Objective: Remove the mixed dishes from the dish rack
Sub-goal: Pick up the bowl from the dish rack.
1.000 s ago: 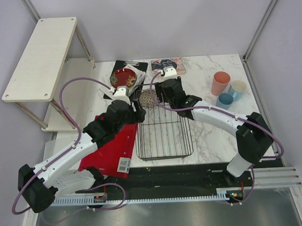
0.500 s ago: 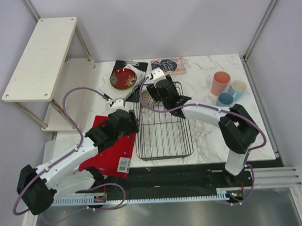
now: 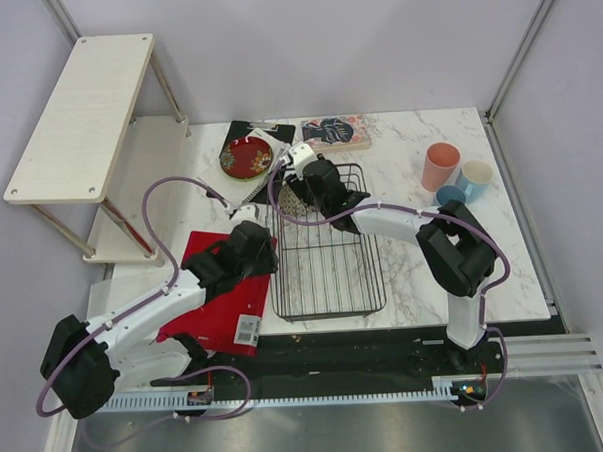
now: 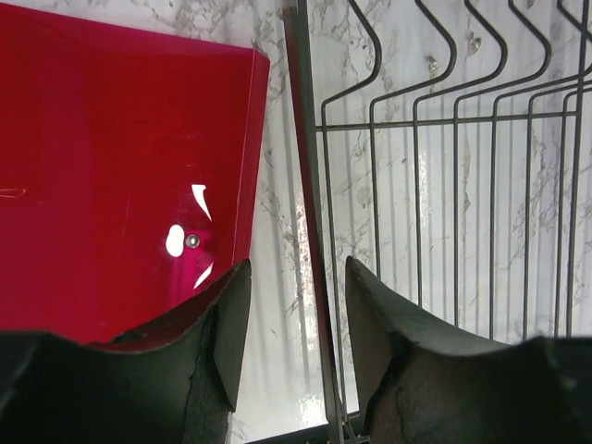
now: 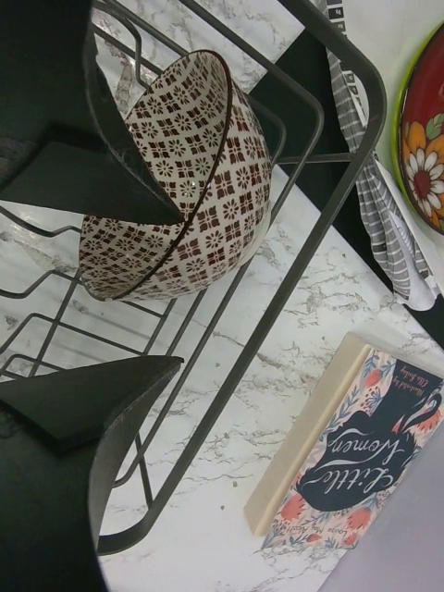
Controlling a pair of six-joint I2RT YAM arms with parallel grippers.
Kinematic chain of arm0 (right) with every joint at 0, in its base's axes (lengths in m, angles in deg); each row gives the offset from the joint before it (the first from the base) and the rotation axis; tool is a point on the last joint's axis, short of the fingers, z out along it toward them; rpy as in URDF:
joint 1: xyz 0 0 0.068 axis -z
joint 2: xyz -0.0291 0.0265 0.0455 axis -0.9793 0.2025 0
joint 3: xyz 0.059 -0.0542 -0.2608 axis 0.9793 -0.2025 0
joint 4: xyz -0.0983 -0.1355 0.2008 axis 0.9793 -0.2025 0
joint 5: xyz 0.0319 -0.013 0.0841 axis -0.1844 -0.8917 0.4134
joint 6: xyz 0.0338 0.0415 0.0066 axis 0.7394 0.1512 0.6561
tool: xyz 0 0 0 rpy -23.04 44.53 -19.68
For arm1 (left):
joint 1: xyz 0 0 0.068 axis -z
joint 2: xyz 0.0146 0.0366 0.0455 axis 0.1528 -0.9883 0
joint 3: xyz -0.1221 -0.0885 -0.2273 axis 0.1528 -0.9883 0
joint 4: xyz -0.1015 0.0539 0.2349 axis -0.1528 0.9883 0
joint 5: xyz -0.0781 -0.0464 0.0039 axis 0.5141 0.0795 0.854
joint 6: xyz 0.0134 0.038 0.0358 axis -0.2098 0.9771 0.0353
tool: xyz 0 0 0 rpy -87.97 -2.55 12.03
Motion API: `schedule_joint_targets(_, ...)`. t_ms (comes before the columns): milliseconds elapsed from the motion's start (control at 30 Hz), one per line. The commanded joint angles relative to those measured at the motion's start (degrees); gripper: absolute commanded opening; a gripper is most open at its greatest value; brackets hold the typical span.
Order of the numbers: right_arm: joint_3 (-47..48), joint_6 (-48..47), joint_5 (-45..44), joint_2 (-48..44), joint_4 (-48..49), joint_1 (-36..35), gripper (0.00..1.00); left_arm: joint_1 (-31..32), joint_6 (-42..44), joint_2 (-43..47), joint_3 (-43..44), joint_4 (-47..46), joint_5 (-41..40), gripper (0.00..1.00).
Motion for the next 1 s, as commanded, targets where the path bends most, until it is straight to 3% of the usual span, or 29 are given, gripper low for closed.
schedule_joint_targets(0,2.1,-1.0,1.2,1.0,2.5,0.2,0.65,0.1,-1.5,-1.8,-0.8,-3.3,1.8,0.50)
schedule_joint_targets(133,2.0,-1.3,1.0,1.6,2.5,0.3,0.60,0.0,-1.4,-3.5,-0.8,-3.8,2.1,0.39)
schedule_joint_targets(200,1.9,-1.2,1.0,1.8,2.5,0.2,0.56,0.1,-1.2,-4.2,-0.8,-3.9,2.3,0.25)
schedule_joint_targets(233,2.0,-1.1,0.8,1.8,2.4,0.3,0.48,0.1,-1.2,-4.5,-0.6,-3.9,2.3,0.14)
schedule_joint_targets(333,2.4,-1.0,0.0,2.3,2.0,0.3,0.43,0.1,-0.6,-5.5,-0.1,-3.8,2.2,0.02)
schedule_joint_targets(500,2.0,-0.9,-0.4,2.3,2.0,0.3,0.42,0.1,-0.4,-5.8,0.3,-3.7,2.1,0.02)
schedule_joint_targets(600,1.5,-1.2,-0.6,2.0,2.5,0.3,0.36,0.1,-0.8,-5.9,0.3,-3.7,2.4,0.02)
schedule_joint_targets(733,0.8,-2.3,-0.8,1.1,4.2,0.3,0.00,0.1,-2.0,-5.8,0.3,-3.6,3.0,0.02)
schedule_joint_targets(967,-3.4,-8.8,-4.1,-0.2,11.1,0.0,0.00,0.1,-3.7,-6.2,0.5,-3.9,4.5,0.02)
